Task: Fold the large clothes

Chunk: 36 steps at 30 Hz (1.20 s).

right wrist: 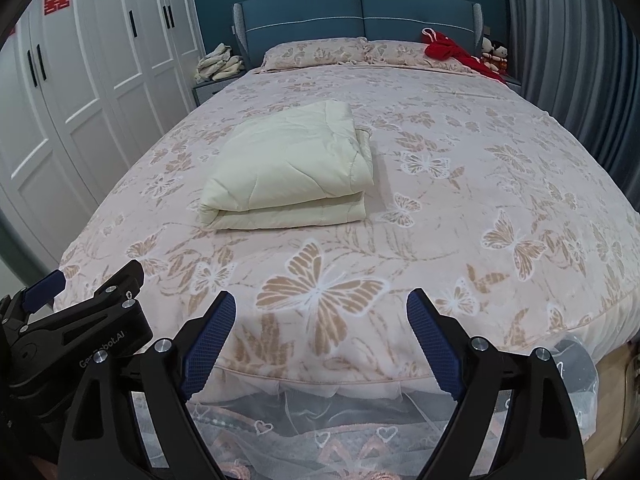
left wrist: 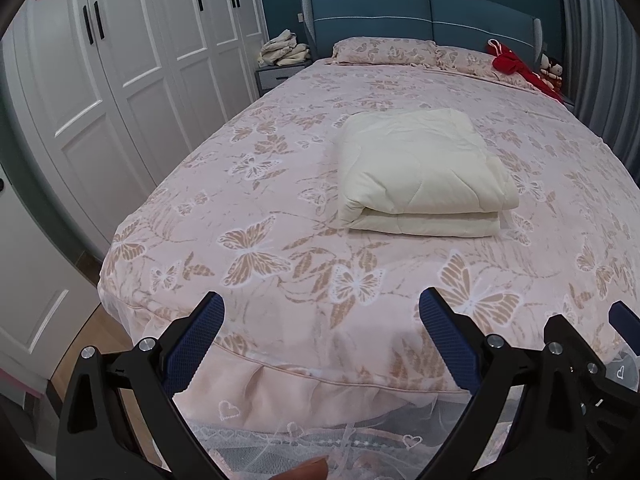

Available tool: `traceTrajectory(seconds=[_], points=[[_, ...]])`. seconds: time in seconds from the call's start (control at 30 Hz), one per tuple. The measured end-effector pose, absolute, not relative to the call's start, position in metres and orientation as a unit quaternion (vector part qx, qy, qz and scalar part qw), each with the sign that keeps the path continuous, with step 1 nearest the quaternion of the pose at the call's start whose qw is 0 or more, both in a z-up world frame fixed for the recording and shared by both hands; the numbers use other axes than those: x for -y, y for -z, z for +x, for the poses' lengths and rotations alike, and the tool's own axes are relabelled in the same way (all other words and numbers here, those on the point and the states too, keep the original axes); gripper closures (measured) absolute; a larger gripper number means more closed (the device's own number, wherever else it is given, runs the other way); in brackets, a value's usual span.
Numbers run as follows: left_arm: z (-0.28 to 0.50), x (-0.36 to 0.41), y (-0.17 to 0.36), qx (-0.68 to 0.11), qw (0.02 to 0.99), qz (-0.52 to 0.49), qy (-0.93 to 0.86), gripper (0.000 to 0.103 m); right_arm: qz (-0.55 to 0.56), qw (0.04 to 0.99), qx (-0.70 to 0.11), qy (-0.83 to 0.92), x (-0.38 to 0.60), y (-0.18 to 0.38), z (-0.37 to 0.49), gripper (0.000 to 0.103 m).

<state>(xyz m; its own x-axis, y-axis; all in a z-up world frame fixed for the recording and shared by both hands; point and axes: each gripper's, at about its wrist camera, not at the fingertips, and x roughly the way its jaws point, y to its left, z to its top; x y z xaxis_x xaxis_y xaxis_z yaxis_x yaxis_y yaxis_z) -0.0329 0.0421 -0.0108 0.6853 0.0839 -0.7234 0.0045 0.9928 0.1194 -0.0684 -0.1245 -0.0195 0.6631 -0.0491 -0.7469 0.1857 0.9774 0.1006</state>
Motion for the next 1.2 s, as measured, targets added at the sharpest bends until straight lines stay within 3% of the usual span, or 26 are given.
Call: traceTrajectory(seconds=[1.2], points=[[-0.024, -0.055, 0.007, -0.386, 0.920, 0.057, -0.031, 0.008, 0.066, 0.915, -0.393, 0.063, 0.111, 0.014, -0.058, 0.017]])
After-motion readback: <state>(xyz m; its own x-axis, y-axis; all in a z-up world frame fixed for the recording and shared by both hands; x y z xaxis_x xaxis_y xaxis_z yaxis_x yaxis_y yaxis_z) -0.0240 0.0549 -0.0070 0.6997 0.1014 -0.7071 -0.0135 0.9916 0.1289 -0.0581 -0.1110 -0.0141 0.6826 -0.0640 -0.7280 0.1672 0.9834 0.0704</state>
